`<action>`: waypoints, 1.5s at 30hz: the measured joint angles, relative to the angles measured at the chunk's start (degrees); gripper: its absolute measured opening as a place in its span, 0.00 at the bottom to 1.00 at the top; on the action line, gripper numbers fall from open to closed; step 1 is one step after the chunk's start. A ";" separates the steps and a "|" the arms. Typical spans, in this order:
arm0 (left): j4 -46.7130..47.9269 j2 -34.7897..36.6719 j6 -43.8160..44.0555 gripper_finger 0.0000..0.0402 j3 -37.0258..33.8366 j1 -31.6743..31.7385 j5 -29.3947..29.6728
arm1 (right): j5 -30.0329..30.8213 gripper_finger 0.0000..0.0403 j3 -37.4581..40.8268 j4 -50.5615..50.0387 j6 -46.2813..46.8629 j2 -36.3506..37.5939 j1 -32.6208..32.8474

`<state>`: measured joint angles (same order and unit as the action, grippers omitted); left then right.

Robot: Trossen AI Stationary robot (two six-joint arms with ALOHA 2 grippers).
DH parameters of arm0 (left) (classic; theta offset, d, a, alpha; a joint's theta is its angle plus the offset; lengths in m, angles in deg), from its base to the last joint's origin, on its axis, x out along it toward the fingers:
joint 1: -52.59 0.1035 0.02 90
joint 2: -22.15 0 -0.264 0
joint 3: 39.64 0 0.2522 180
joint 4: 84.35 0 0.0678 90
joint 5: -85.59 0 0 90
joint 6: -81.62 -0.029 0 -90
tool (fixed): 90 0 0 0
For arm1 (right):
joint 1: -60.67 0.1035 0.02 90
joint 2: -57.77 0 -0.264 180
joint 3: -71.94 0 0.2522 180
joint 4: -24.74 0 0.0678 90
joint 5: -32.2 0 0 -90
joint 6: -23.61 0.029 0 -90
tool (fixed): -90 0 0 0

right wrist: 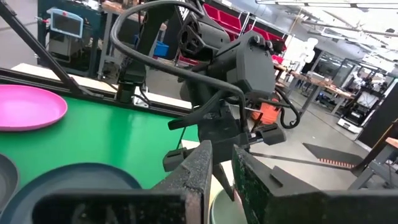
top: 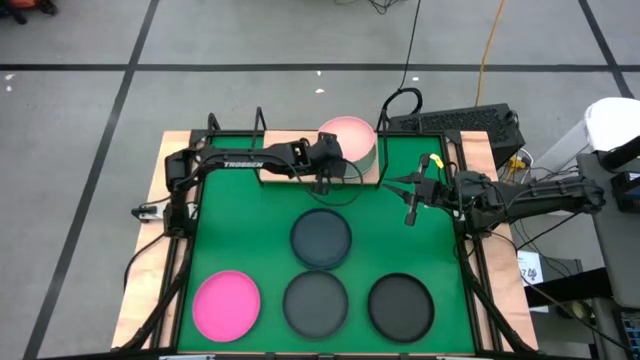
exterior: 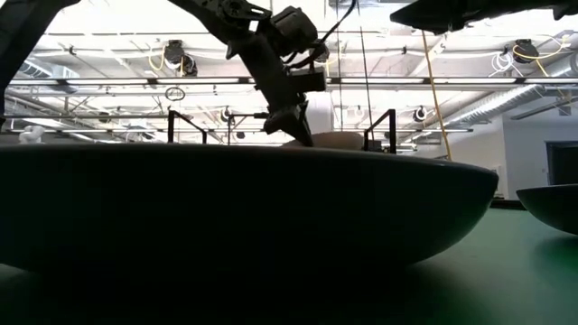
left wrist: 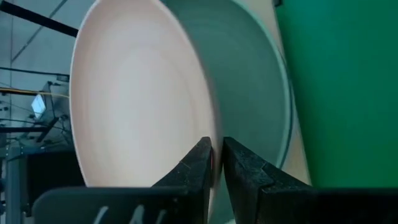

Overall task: Place and stack plates onto a shelf
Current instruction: Stack the brown plate on top of the light green plate on the shelf, then put the blue plate on the shelf

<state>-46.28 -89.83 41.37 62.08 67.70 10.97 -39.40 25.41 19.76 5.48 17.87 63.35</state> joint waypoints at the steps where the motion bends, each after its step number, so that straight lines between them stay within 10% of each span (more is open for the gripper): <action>1: 0.47 0.00 0.33 0.12 0.00 -0.25 0.02 | 0.00 0.12 0.00 0.06 -0.33 0.00 0.00; 14: 0.40 1.21 3.93 0.42 0.48 -3.52 3.23 | 0.00 0.12 0.04 1.26 -0.72 -0.04 0.00; 29: 0.87 23.10 18.80 0.43 -1.00 -11.70 2.05 | -0.16 0.12 0.07 1.10 -0.61 -0.04 0.00; 45: -37.94 52.49 31.04 0.43 -43.87 -17.91 2.95 | -0.66 0.12 -0.15 -0.68 -0.87 -2.00 0.06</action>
<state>-84.22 -37.34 72.41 18.21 49.79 13.92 -40.06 25.26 19.08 4.61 15.86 63.41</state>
